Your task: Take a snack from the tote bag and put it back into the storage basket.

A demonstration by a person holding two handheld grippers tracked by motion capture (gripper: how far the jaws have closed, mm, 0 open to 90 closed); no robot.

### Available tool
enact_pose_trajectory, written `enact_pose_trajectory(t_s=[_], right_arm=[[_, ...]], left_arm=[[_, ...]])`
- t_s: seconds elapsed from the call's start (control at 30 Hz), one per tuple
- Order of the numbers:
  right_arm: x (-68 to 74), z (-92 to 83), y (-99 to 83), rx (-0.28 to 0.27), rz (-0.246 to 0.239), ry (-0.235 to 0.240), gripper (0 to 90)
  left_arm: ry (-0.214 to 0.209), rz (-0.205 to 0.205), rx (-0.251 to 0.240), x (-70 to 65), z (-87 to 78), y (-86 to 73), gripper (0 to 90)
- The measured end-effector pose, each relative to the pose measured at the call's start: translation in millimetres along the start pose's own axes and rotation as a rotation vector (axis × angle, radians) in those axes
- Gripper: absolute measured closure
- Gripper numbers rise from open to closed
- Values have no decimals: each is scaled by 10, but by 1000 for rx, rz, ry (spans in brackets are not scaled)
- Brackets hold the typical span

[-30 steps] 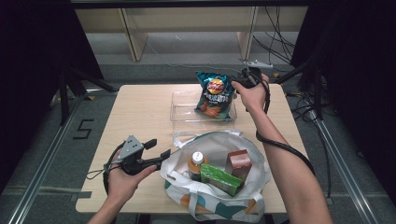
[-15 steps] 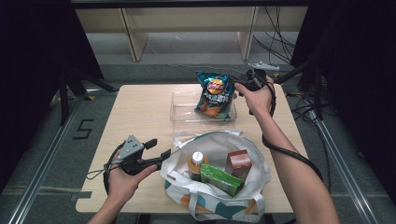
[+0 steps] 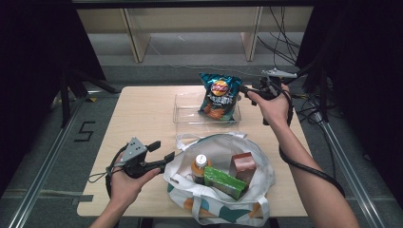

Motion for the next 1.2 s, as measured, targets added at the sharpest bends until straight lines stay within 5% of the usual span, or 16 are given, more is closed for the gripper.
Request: enact_pose_trajectory(t_s=[0.17, 0.23, 0.27, 0.3, 0.33, 0.53, 1.2], right_arm=[[42, -140, -63, 17, 19, 7, 420], [18, -179, -83, 9, -38, 17, 419], [55, -219, -100, 24, 10, 12, 419], [46, -243, -110, 20, -12, 16, 419], [82, -275, -121, 23, 17, 19, 418], [110, -398, -203, 26, -17, 27, 414], [267, -977, -519, 17, -16, 49, 380]], left_arm=[[-1, 5, -1, -17, -5, 8, 316], [-2, 4, -2, -16, -3, 11, 316], [-1, 5, 0, -15, -3, 10, 316], [-1, 4, -1, -17, -1, 9, 316], [-2, 4, -1, -19, 0, 7, 316], [-4, 8, 0, -22, 7, 8, 316], [-17, 3, -4, -13, 18, -1, 316]])
Point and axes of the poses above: each handheld gripper's, and its own axes: z roughly forward along the jaws, y roughly out of its top, x roughly to its left, the point moved 5 cm from there along z, roughly forward along the jaws, and after that the axes turned 11 degrees about -z, right-handed, at the moved point
